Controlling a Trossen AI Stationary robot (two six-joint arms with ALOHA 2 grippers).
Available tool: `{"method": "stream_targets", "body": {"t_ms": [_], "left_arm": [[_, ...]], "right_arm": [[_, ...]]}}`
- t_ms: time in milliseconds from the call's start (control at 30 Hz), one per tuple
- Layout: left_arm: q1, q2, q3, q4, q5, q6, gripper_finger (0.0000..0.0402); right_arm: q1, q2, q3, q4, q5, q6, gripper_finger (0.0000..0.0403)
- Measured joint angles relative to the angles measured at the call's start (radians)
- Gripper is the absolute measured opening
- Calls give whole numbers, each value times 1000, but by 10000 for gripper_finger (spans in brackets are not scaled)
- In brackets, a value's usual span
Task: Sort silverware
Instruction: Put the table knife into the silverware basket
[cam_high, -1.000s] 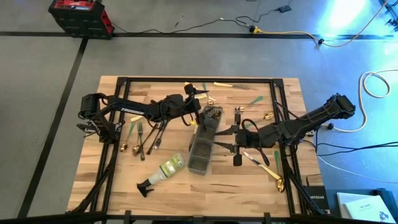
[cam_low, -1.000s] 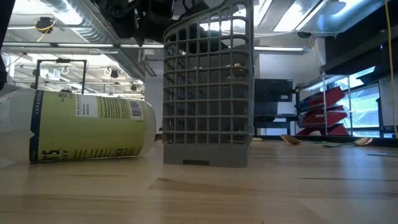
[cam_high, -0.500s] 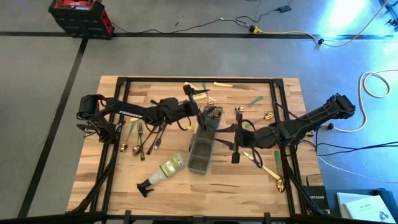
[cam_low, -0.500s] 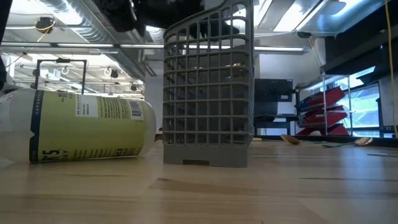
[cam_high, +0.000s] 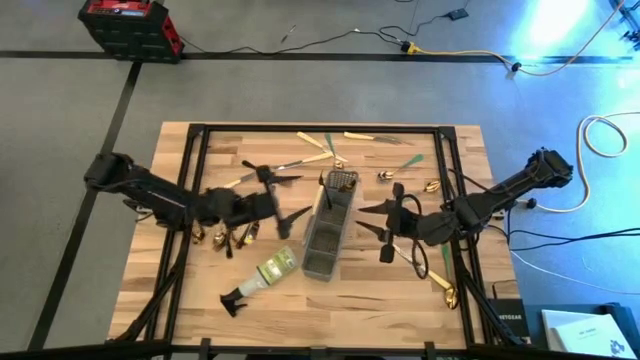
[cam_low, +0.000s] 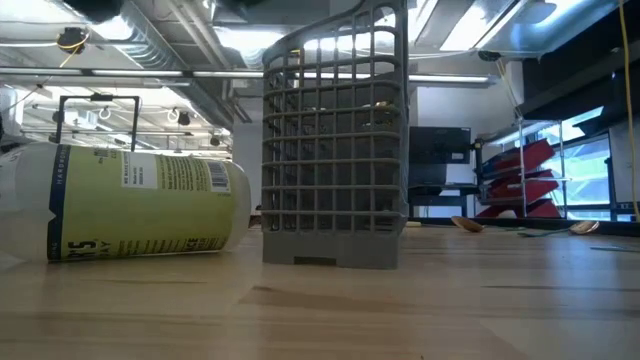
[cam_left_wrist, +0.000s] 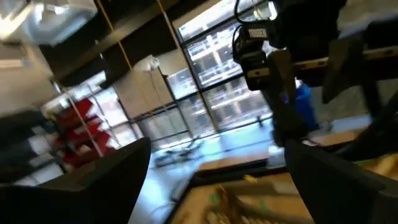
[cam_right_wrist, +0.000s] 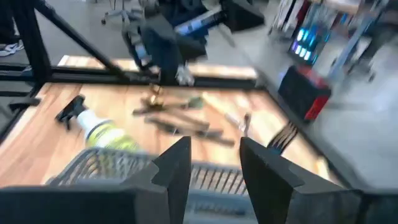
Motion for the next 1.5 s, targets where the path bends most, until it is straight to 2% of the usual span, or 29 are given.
{"method": "stream_targets", "body": {"t_ms": [100, 233, 367, 533, 633, 933, 1100, 1200, 1333, 1500], "left_arm": [[-16, -19, -134, 111, 31, -122, 356], [-21, -18, -243, 148, 84, -266, 356], [-20, -16, -285, 146, 90, -337, 356], [-20, -16, -293, 157, 90, -347, 356], [-20, -16, -293, 157, 90, -334, 356], [-20, -15, -292, 146, 90, -327, 356], [-20, -15, -292, 147, 90, -328, 356], [-20, -15, -292, 147, 91, -328, 356], [-20, -15, -292, 148, 90, -331, 356], [-20, -15, -292, 148, 91, -334, 356]], "right_arm": [[-3, -9, 0, -171, -102, 214, 122], [-2, -14, 0, -408, -247, 475, 122], [-6, -10, 1, -664, -445, 701, 122], [27, 31, -3, -949, -662, 935, 122], [73, 56, -21, -931, -782, 972, 122], [245, 148, -86, -841, -880, 1161, 122], [325, 167, -132, -805, -887, 1278, 122], [356, 166, -169, -722, -888, 1334, 122], [382, 166, -231, -639, -895, 1405, 122], [394, 166, -282, -618, -896, 1439, 122]]}}
